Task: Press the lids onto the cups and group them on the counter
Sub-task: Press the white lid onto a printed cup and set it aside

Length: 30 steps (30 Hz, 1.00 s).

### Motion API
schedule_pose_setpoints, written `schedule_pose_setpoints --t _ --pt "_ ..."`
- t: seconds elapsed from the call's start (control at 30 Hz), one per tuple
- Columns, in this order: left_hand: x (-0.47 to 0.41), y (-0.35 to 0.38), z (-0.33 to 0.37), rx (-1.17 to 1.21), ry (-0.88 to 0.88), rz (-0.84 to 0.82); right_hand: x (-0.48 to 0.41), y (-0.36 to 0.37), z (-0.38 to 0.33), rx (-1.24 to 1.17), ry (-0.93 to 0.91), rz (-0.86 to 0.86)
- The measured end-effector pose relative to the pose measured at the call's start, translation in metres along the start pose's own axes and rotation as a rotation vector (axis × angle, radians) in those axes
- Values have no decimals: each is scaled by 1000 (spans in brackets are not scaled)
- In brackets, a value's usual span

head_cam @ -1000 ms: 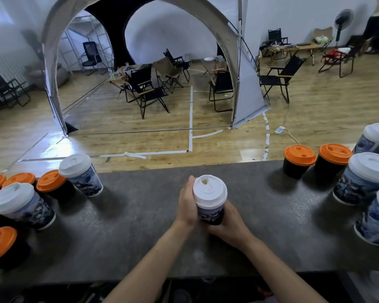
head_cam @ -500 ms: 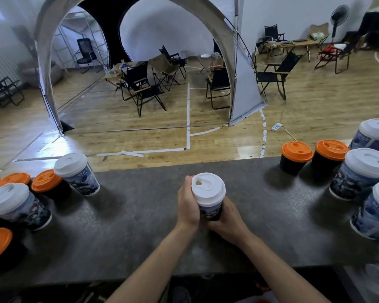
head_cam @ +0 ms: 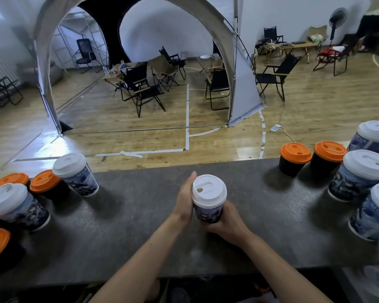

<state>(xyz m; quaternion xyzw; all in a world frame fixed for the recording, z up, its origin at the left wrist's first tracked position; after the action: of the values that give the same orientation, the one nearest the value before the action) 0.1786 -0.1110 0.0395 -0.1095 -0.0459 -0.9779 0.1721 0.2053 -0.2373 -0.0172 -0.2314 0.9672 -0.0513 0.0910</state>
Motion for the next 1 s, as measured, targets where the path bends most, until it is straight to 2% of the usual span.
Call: schedule_pose_setpoints --t 0.03,0.2,0.27,0.4,0.6,0.7,0.77,0.8,0.93,1.0 --pt "-2 -1 3 -29 20 -36 1 0 0 4 1 -8" --pt "11 -3 6 -49 175 119 2 4 -5 -33 -24 12" --pt "9 -4 0 -44 173 150 1 3 -4 -32 -11 23" --pt "-8 0 2 -66 87 -25 -1 -2 6 -11 30 -7" --pt "-9 -4 -3 -22 101 39 4 0 10 -11 67 1" --pt "-12 0 2 -84 39 -77 1 -2 16 3 95 -18" --pt "-14 3 11 -118 80 -154 -3 -3 16 5 103 -42" --pt "-14 3 8 -110 87 -141 -3 -2 15 0 98 -48" --pt "-5 4 -5 -73 162 82 -2 -4 10 -86 30 33" --pt "-4 10 -5 -38 139 26 -2 -6 13 -96 37 62"
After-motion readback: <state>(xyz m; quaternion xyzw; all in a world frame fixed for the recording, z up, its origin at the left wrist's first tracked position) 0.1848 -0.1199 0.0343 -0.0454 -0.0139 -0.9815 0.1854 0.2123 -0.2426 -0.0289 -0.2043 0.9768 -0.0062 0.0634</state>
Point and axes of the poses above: each hand's wrist, its own x-axis away from the middle knuckle, its own y-axis out of the palm, z = x × y, the point moved 6 cm from there along -x, towards the middle knuckle, and after that the axes turned 10 degrees about -x, right-handed, at the moved point
